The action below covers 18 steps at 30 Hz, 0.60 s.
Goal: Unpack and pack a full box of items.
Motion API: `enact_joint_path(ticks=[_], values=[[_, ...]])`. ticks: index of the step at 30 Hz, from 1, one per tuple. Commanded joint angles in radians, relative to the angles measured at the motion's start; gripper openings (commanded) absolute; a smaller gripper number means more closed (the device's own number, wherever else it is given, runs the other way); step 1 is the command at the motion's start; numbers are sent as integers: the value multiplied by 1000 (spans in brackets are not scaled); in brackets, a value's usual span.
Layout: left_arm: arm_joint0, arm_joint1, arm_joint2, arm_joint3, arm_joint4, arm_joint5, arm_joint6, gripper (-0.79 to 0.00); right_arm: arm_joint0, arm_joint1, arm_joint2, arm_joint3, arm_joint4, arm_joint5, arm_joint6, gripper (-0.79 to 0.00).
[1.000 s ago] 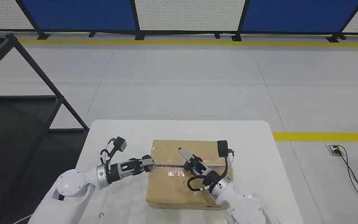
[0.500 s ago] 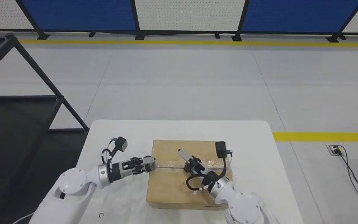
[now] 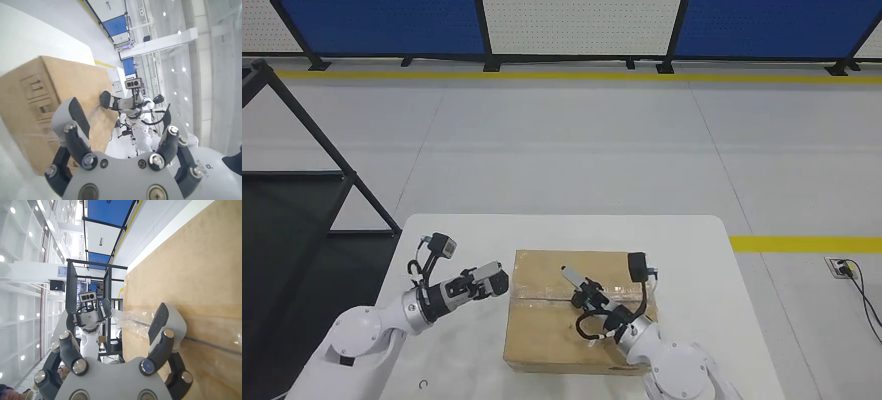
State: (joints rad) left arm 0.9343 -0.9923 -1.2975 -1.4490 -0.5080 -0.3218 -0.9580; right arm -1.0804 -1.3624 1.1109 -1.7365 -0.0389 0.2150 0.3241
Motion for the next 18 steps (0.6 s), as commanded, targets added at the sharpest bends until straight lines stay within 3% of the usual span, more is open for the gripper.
enact_joint_path(ticks=[1, 7, 12, 18], values=[[-1, -4, 13, -14, -8, -13, 2, 0, -2, 0, 5, 3, 5, 3, -3, 0], [-23, -20, 64, -6, -36, -33, 22, 0, -6, -1, 12, 7, 17, 2, -1, 0], [-20, -28, 63, -21, -99, -99, 19, 0, -9, -2, 15, 9, 23, -5, -1, 0], [-30, -31, 80, 21, -71, -30, 14, 0, -8, -4, 15, 14, 28, -11, 3, 0]])
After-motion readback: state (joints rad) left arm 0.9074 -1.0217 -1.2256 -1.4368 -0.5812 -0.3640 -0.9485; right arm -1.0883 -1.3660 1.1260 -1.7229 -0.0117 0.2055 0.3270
